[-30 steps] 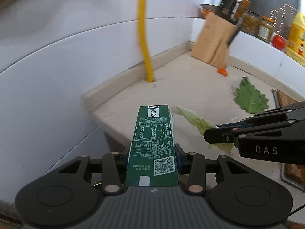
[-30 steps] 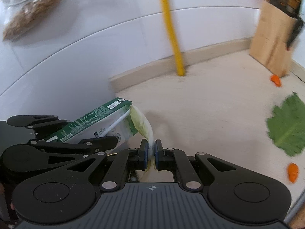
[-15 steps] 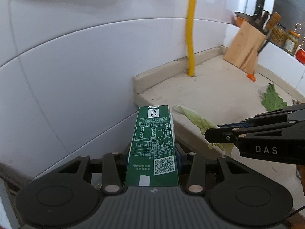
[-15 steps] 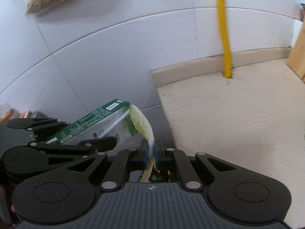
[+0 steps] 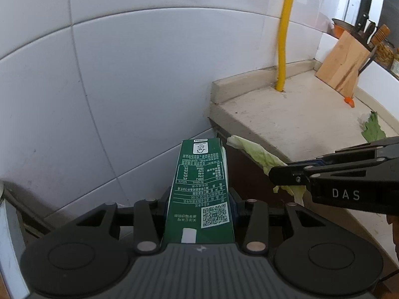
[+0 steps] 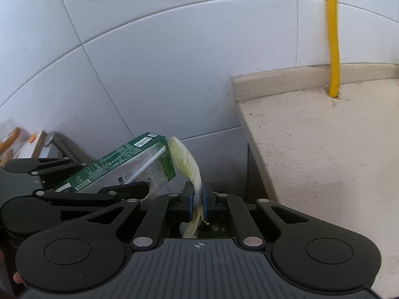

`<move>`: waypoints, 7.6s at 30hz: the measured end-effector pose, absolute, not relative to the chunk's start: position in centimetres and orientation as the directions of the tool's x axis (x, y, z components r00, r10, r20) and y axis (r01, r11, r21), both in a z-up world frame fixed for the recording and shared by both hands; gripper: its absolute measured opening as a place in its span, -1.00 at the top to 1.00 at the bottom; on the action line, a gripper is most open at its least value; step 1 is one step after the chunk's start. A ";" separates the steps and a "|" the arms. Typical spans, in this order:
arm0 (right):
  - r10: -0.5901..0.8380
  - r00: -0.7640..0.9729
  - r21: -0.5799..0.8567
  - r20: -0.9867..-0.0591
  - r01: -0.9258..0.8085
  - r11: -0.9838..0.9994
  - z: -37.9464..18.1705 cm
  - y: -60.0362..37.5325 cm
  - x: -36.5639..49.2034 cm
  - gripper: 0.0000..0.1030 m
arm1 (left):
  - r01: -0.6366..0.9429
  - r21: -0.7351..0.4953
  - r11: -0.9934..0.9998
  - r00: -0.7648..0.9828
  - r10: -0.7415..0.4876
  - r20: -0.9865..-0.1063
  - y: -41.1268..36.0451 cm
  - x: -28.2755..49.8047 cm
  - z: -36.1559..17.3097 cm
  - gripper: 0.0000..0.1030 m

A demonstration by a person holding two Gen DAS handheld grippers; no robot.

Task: Collect trash
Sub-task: 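Carry carton in left tool while right tool carries lettuce scrap to bin, then open both tools over the bin dropping carton and lettuce scrap, then move both open tools back over the counter toward the lettuce leaf, then close right tool on lettuce leaf while left tool closes on plastic bag, then carry plastic bag in left tool while right tool carries lettuce leaf to bin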

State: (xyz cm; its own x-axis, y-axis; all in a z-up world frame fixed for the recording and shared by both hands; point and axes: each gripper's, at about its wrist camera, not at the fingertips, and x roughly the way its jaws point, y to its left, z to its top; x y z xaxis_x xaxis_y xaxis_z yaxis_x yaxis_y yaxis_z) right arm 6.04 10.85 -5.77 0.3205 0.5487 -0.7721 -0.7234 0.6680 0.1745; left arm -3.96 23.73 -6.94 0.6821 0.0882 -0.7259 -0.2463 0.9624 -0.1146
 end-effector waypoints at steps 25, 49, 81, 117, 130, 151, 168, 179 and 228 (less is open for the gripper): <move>0.497 0.313 0.125 -0.810 -0.735 0.667 -6.7 13.4 5.8 0.80 | -0.283 -0.178 0.942 0.689 0.070 -0.722 26.0 -4.2 -8.7 0.30; 0.446 0.247 0.152 -0.860 -0.711 0.687 -11.5 15.7 7.5 0.56 | -0.360 -0.129 0.924 0.566 0.107 -0.817 27.6 -2.4 -12.3 0.28; 0.455 0.309 0.160 -0.835 -0.655 0.738 -10.0 12.1 5.6 0.08 | -0.347 -0.097 0.933 0.575 0.130 -0.808 27.2 -2.2 -12.2 0.23; 0.306 0.670 0.104 -0.676 -0.325 0.940 -1.9 -11.3 11.1 -0.39 | 0.058 -0.141 0.988 0.770 -0.135 -0.624 13.1 3.7 -2.8 0.12; 0.020 0.689 0.004 -0.724 -0.025 1.000 -6.6 -19.9 22.1 -0.64 | 0.186 -0.179 0.966 0.691 -0.258 -0.675 6.0 9.1 -3.8 0.12; 0.282 0.729 0.299 -0.624 -0.110 0.948 -0.6 -25.0 15.8 0.88 | 0.326 -0.159 0.932 0.650 -0.343 -0.678 2.2 13.4 -2.7 0.08; 0.055 0.744 0.074 -0.666 -0.007 0.997 -4.2 -27.2 18.3 -0.66 | 0.525 -0.072 0.848 0.566 -0.411 -0.715 -11.4 24.7 -4.7 -0.03; 0.130 0.663 0.140 -0.737 -0.038 0.989 -7.0 -26.4 20.8 0.64 | 0.516 -0.058 0.855 0.524 -0.368 -0.768 -12.3 26.4 -7.1 0.49; 0.284 0.733 0.165 -0.618 -0.232 0.959 -1.4 -19.5 17.7 0.88 | 0.258 -0.150 0.954 0.701 -0.292 -0.651 0.9 16.7 -2.2 0.54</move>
State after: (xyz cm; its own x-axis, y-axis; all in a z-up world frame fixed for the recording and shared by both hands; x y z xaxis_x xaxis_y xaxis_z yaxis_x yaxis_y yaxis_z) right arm 17.70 -19.46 -1.44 0.7334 0.2841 -0.6176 -0.2320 0.9586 0.1654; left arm 16.75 0.94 -2.22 0.7009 -0.2917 -0.6509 0.2583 0.9544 -0.1496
